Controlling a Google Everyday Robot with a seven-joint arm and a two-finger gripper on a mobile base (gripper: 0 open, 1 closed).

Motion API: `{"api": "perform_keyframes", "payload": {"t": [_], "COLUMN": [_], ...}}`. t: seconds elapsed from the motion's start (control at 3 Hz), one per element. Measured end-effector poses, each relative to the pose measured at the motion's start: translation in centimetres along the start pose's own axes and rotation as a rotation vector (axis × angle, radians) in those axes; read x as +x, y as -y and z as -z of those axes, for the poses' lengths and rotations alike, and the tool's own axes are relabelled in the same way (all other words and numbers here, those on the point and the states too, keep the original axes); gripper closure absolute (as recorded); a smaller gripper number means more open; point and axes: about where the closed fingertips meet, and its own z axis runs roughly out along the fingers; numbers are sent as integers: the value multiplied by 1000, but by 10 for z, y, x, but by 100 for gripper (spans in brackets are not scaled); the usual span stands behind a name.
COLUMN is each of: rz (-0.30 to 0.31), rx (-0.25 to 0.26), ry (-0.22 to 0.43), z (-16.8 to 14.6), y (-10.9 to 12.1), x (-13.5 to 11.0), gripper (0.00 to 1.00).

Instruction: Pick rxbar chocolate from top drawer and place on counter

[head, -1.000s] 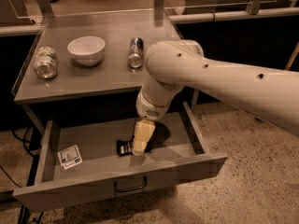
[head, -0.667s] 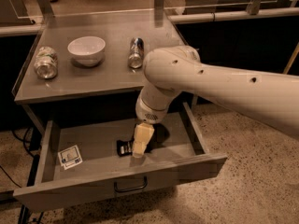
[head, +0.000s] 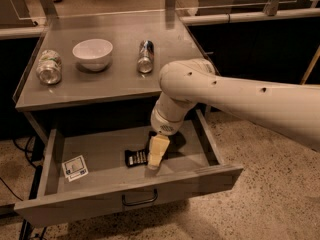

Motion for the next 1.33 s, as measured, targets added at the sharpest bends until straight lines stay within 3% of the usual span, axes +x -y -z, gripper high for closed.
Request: {"api": "perform_keyframes", "payload": {"t": [0.67,1.0,1.33], "rz": [-3,-22,-22], "rx": [-31,-58,-64], "ry": [1,55,59], "z": [-16,-34,-39], "y": [7,10,9], "x": [8,0,0], "gripper": [0,0,0]}}
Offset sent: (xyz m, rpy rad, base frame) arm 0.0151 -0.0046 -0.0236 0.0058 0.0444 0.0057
